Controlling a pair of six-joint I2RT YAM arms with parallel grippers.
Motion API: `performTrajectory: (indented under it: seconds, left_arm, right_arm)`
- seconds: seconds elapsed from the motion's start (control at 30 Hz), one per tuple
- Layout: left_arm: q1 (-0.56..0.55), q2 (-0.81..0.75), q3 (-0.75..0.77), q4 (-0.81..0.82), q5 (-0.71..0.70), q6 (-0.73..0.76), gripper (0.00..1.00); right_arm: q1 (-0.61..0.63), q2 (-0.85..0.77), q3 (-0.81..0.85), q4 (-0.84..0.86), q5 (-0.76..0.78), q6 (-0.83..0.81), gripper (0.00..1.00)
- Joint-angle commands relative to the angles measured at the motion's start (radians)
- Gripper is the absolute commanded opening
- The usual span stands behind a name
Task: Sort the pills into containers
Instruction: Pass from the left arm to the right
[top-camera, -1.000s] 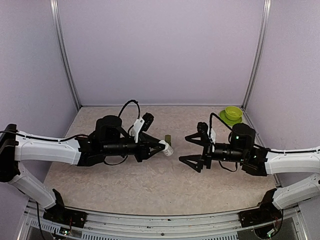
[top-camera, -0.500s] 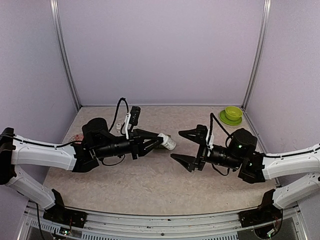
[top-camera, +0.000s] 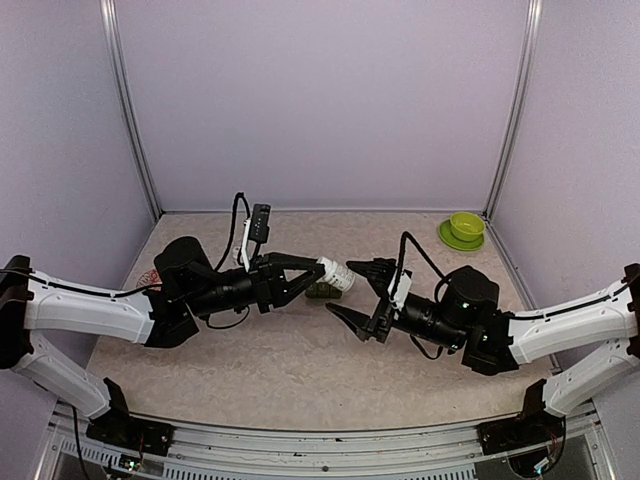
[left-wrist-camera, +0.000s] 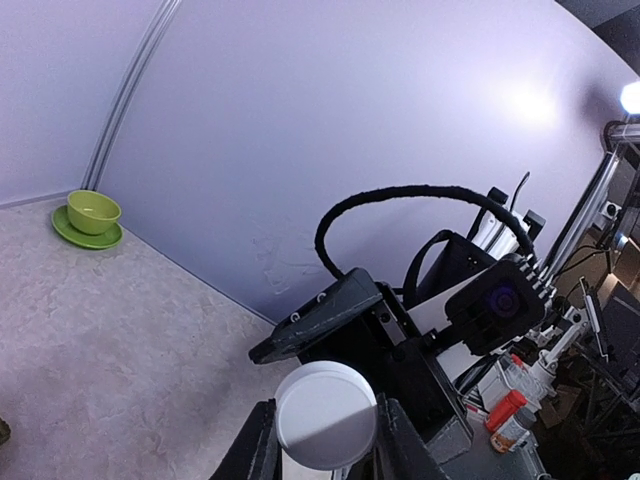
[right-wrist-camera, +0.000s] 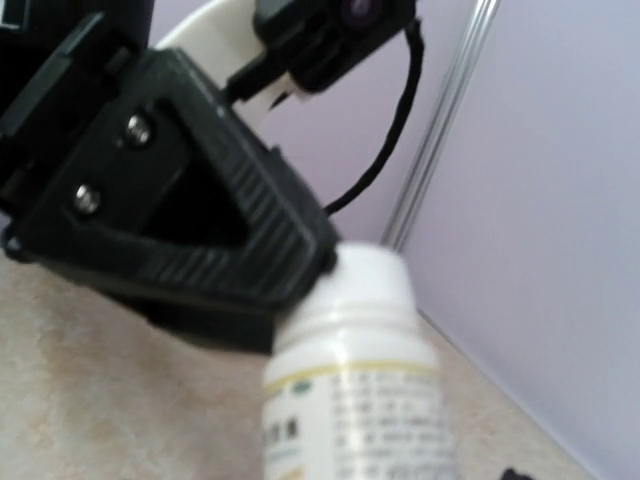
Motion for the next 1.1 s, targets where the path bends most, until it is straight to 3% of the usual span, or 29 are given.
performTrajectory:
  seconds: [0.0, 0.17, 0.63, 1.07]
  left_arm:
    - [-0.009, 0.019, -0.009, 0.061, 0.022, -0.028, 0.03]
    - [-0.009, 0.023, -0.008, 0.063, 0.022, -0.03, 0.03]
    - [-0.008, 0.039, -0.002, 0.058, 0.009, -0.031, 0.03]
    - [-0.008, 0.035, -0.009, 0.072, 0.011, -0.044, 0.03]
  right_arm:
    - [0.021, 0.014, 0.031, 0.057, 0.055, -0.039, 0.75]
    - [0.024, 0.017, 0.045, 0.055, 0.055, -0.056, 0.7]
    - [0.027, 0.011, 0.052, 0.037, 0.054, -0.075, 0.45]
    - [0.03, 0.028, 0.058, 0.022, 0.055, -0.069, 0.45]
